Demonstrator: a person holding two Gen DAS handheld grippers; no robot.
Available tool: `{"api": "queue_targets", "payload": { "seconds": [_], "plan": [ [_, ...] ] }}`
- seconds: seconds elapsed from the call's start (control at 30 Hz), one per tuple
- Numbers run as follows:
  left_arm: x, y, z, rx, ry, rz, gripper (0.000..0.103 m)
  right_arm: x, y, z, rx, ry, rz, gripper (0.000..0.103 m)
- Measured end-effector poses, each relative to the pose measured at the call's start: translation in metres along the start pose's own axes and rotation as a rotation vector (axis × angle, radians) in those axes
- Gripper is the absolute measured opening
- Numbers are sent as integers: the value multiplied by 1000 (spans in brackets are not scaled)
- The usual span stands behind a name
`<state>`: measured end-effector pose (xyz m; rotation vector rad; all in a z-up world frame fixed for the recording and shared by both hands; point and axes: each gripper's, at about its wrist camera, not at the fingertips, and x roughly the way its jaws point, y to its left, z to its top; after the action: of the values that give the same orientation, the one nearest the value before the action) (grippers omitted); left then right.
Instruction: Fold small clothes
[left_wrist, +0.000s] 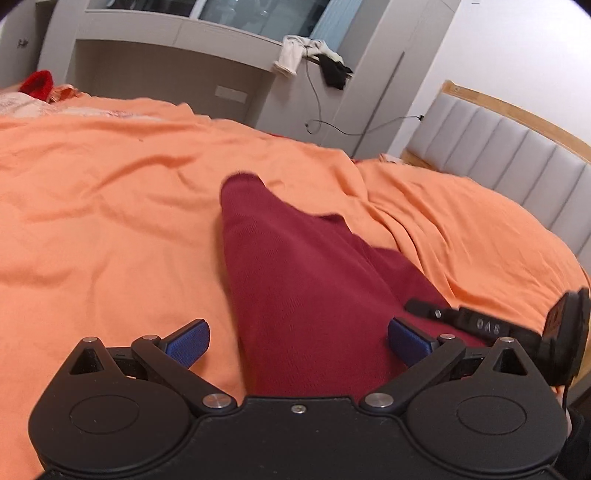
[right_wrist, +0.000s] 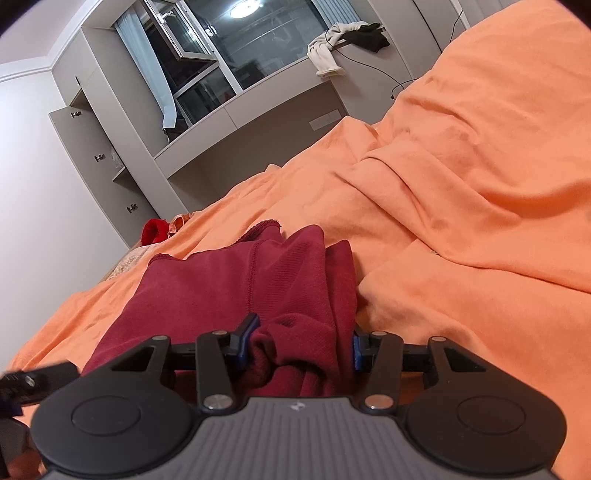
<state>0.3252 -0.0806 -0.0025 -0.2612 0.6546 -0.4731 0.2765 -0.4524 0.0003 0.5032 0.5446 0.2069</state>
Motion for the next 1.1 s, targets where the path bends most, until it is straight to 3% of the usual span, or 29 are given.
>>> {"api": "queue_targets", "payload": {
  "seconds": [0.3, 0.43, 0.53, 0.67, 0.77, 1.0, 1.1],
  "plan": [
    [7, -6, -28, 81, -36, 58, 103, 4, 1, -1, -5, 9, -17, 55],
    [4, 0, -26, 56, -38, 41, 103, 4, -1, -1, 3, 9, -12, 55],
    [2, 8, -21, -2, -28, -3, 103, 4, -2, -1, 9, 8, -9, 55],
    [4, 33, -10, -170, 0, -107, 103, 3, -3, -2, 17, 7, -6, 55],
    [11, 45, -4, -238, 3, -102, 102, 3, -3, -2, 18, 7, -6, 55],
    [21, 34, 0, -122, 22, -47, 103, 3, -4, -3, 31, 8, 1, 55],
    [23, 37, 1, -127, 31, -46, 103, 4, -5, -3, 39, 8, 4, 55]
  ]
}}
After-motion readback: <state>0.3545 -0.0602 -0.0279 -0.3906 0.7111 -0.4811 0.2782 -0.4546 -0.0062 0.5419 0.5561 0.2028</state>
